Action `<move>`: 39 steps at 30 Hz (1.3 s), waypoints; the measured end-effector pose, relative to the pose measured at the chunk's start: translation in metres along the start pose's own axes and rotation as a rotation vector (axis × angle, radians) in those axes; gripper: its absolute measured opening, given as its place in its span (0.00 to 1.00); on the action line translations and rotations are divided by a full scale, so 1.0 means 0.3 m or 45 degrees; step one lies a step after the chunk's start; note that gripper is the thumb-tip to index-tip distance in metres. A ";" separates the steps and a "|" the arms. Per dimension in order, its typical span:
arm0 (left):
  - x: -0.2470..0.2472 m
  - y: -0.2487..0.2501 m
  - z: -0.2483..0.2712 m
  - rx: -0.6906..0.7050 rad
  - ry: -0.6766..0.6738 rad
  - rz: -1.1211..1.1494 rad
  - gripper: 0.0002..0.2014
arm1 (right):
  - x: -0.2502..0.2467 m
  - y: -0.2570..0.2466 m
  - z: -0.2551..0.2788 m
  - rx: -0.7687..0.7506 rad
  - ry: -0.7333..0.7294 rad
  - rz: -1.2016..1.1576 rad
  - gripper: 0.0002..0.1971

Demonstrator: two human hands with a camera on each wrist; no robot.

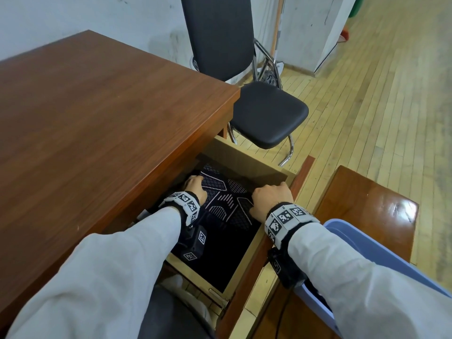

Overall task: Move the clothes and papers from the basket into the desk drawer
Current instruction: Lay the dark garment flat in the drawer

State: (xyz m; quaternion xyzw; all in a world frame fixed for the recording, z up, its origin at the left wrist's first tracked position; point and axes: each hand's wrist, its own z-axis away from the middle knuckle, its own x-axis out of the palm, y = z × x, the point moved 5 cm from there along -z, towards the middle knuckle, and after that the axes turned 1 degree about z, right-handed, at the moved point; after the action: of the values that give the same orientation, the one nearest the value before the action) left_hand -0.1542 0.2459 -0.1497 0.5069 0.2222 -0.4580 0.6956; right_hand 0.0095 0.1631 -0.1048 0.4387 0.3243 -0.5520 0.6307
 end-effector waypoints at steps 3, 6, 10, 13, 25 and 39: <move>0.006 -0.005 -0.002 -0.026 -0.034 -0.026 0.23 | 0.010 -0.005 -0.009 -0.009 -0.031 0.047 0.14; 0.013 -0.007 -0.008 -0.025 -0.083 -0.050 0.25 | 0.017 -0.008 -0.014 -0.031 -0.046 0.089 0.16; 0.016 -0.006 -0.010 -0.024 -0.121 -0.102 0.28 | 0.022 -0.012 -0.015 -0.065 -0.111 0.101 0.16; 0.020 -0.012 -0.011 -0.044 -0.131 -0.146 0.28 | -0.002 -0.005 -0.012 -0.050 -0.016 -0.037 0.13; 0.001 0.116 0.085 0.109 -0.031 0.033 0.23 | -0.066 0.041 0.036 -0.006 0.448 -0.722 0.31; -0.026 0.368 0.440 0.324 0.014 0.367 0.07 | 0.016 0.427 0.409 0.494 0.520 -1.178 0.08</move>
State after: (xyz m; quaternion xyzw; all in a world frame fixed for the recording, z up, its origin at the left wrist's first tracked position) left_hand -0.0832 0.1367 -0.0371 0.6198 0.0914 -0.3753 0.6831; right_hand 0.1267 0.0501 -0.0346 0.4569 0.4917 -0.7253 0.1533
